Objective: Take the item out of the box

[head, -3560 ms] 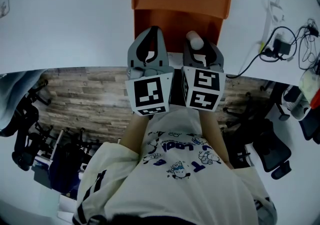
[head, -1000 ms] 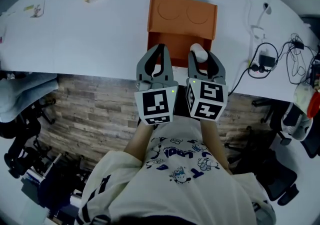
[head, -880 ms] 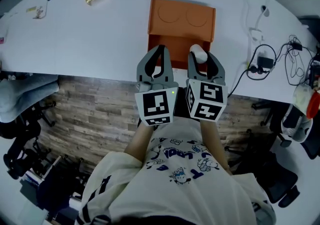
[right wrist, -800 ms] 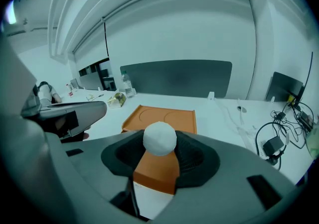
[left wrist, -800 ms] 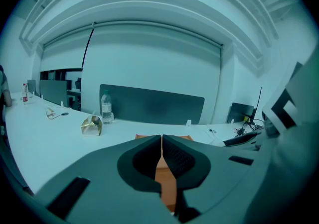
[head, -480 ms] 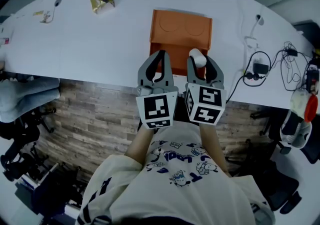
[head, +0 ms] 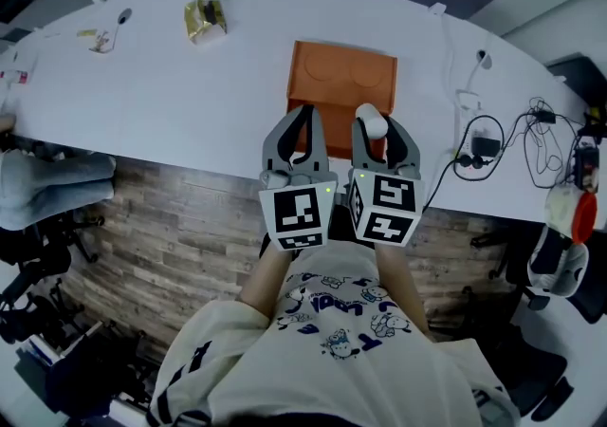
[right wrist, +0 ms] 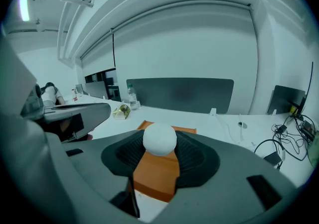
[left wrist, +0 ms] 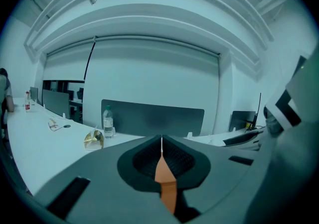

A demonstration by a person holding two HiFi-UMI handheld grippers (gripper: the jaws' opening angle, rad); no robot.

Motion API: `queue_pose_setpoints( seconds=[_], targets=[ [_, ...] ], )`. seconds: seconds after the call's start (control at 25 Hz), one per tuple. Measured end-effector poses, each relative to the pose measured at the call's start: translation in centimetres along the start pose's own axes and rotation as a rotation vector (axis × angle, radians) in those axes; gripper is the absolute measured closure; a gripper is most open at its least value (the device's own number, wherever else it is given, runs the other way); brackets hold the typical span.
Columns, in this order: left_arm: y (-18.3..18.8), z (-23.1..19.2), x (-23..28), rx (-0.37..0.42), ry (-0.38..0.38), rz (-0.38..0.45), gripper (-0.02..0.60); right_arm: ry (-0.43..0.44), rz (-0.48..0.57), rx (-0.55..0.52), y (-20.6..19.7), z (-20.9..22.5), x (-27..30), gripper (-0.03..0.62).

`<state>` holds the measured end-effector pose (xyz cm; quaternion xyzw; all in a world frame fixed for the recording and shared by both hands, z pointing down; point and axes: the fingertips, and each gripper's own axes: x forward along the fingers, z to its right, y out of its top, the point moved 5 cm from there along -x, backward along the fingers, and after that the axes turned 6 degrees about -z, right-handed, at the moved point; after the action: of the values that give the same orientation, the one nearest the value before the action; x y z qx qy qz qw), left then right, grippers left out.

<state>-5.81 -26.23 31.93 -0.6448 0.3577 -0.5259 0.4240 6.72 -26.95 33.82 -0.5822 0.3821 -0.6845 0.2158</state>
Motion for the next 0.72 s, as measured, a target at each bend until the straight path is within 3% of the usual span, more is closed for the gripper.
queue_pose_setpoints(
  seconds=[0.72],
  targets=[
    [2.7,0.1,-1.1,0.017,0.041,0.079,0.56,0.036,0.092,-0.034,2.8,-0.5,-1.7,0.401]
  ],
)
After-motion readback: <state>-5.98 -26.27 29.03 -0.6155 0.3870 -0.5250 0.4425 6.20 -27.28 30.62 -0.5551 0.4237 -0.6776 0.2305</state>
